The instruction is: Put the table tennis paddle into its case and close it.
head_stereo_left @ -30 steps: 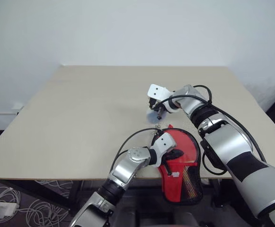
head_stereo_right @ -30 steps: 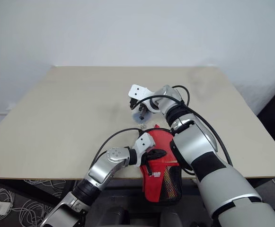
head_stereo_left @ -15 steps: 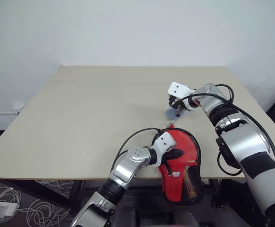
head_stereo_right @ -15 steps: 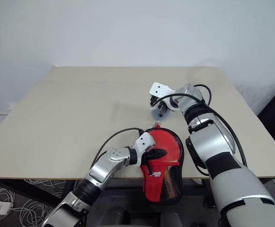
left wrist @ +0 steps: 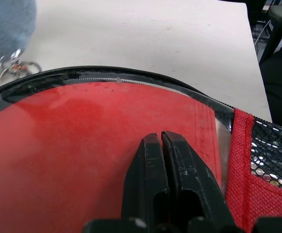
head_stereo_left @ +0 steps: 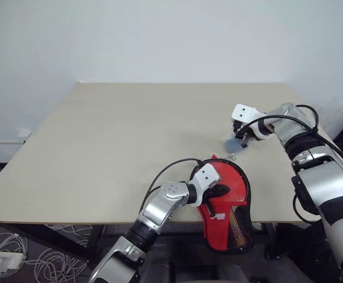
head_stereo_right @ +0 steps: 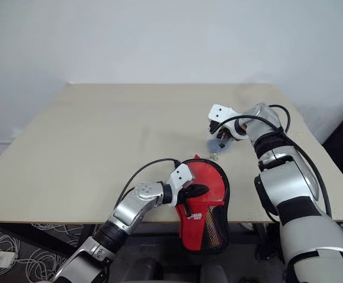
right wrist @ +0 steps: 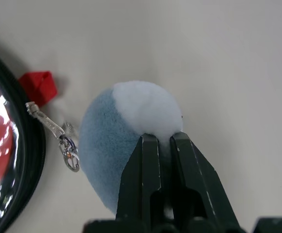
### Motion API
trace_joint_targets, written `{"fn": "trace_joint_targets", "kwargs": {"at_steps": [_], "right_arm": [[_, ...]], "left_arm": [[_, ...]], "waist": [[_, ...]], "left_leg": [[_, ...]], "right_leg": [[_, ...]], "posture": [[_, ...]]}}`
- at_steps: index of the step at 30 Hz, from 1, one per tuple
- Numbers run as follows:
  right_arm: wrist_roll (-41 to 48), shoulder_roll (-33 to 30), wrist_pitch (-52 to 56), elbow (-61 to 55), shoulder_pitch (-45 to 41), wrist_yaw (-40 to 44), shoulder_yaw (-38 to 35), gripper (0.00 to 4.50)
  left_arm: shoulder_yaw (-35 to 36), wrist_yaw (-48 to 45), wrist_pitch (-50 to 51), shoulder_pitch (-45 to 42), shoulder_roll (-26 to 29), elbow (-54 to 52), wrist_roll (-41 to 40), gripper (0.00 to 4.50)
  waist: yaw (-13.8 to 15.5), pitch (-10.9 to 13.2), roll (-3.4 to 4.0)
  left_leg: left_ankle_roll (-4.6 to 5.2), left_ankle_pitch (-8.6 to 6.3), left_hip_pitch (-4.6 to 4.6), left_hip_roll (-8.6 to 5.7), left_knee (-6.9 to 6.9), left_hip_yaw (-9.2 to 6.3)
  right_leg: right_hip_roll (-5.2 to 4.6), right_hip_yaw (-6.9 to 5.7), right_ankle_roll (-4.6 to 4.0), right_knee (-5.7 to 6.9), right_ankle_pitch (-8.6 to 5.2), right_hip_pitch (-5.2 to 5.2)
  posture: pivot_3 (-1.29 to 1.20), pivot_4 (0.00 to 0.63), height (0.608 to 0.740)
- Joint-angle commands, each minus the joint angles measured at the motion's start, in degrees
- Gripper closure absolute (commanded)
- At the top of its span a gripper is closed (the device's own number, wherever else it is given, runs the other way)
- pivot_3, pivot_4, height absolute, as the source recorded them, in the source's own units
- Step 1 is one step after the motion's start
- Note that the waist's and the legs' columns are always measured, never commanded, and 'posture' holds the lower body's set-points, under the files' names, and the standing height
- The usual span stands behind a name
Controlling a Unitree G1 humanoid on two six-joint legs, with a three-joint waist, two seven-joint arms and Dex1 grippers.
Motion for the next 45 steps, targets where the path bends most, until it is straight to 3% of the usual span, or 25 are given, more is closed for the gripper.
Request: {"fn": "trace_joint_targets", "kwargs": {"at_steps": [1,11,18,21,26,31,32,40,45], "right_arm": [[1.5,-3.6,3.2,-8.3,1.7,3.4,-1.7,4.48],[5.7,-12.7,17.0,-36.8,15.6,12.3,-3.8,4.48],[7.4,-14.4,21.5,-43.5,19.7,11.5,-3.7,4.48],[8.1,-14.7,22.4,-44.7,20.2,12.1,-3.3,3.72],[10.8,-16.5,23.1,-46.6,18.4,17.8,-2.9,1.94],[11.5,-13.7,21.9,-38.3,12.6,17.2,-2.9,0.14],[11.3,-12.7,21.3,-35.7,11.3,16.2,-2.9,0.04],[10.5,-2.8,15.5,-5.9,-1.0,-2.2,-5.8,0.04],[9.7,0.4,9.9,4.4,-3.4,-12.4,-7.2,0.04]], "left_arm": [[-0.6,0.3,0.7,0.4,0.0,2.8,1.4,4.50],[-0.5,-0.3,0.6,0.1,0.1,3.2,1.4,4.50],[-0.5,-0.7,0.3,-0.3,-0.1,3.9,1.4,4.50],[-0.5,-0.8,0.3,-0.3,-0.3,4.1,1.5,4.50],[-0.4,-0.8,0.2,-0.3,-0.5,4.5,1.5,4.50],[-0.2,-0.8,-0.1,-0.6,-0.8,5.1,1.6,4.50],[-0.1,-0.8,-0.2,-0.6,-0.8,5.2,1.6,4.50],[0.0,-0.7,-0.4,-0.7,-0.6,5.4,1.8,4.50],[0.2,-0.3,-0.1,-0.2,-0.4,4.8,1.8,4.50]], "waist": [[0.1,0.0,0.01],[0.1,0.0,0.05],[0.2,0.0,0.05],[0.2,0.0,0.05],[0.1,0.0,0.05],[0.1,0.0,0.06],[0.1,0.0,0.06],[0.1,0.0,0.07],[0.1,-0.1,0.10]], "left_leg": [[0.00,0.00,0.00,0.00,0.00,0.00],[0.02,-0.01,-0.01,-0.02,0.04,-0.01],[0.02,-0.01,-0.01,-0.02,0.05,-0.01],[0.02,-0.01,-0.01,-0.02,0.05,0.00],[0.02,-0.02,-0.01,-0.02,0.06,0.00],[0.03,-0.01,0.03,-0.02,0.05,0.00],[0.03,-0.01,0.05,-0.02,0.06,0.00],[0.02,-0.01,0.02,-0.02,0.06,0.01],[0.02,0.00,0.04,-0.02,0.02,0.03]], "right_leg": [[0.00,-0.01,0.00,-0.01,0.00,0.01],[-0.02,0.00,0.04,-0.01,-0.04,0.00],[-0.02,0.00,0.04,-0.02,-0.04,0.00],[-0.03,0.00,0.05,-0.03,-0.04,0.01],[-0.02,-0.01,0.05,-0.04,-0.04,0.01],[-0.02,0.00,0.04,-0.03,-0.05,0.00],[-0.02,0.00,0.04,-0.03,-0.05,0.02],[-0.03,0.00,0.03,-0.04,-0.04,0.04],[-0.02,0.03,0.03,-0.01,-0.04,0.02]], "posture": [[0.00,0.000,0.740],[0.00,0.000,0.740],[0.00,0.000,0.740],[0.00,0.000,0.740],[0.00,0.000,0.740],[0.00,0.000,0.740],[0.00,0.000,0.740],[0.00,0.000,0.740],[0.00,0.000,0.740]]}}
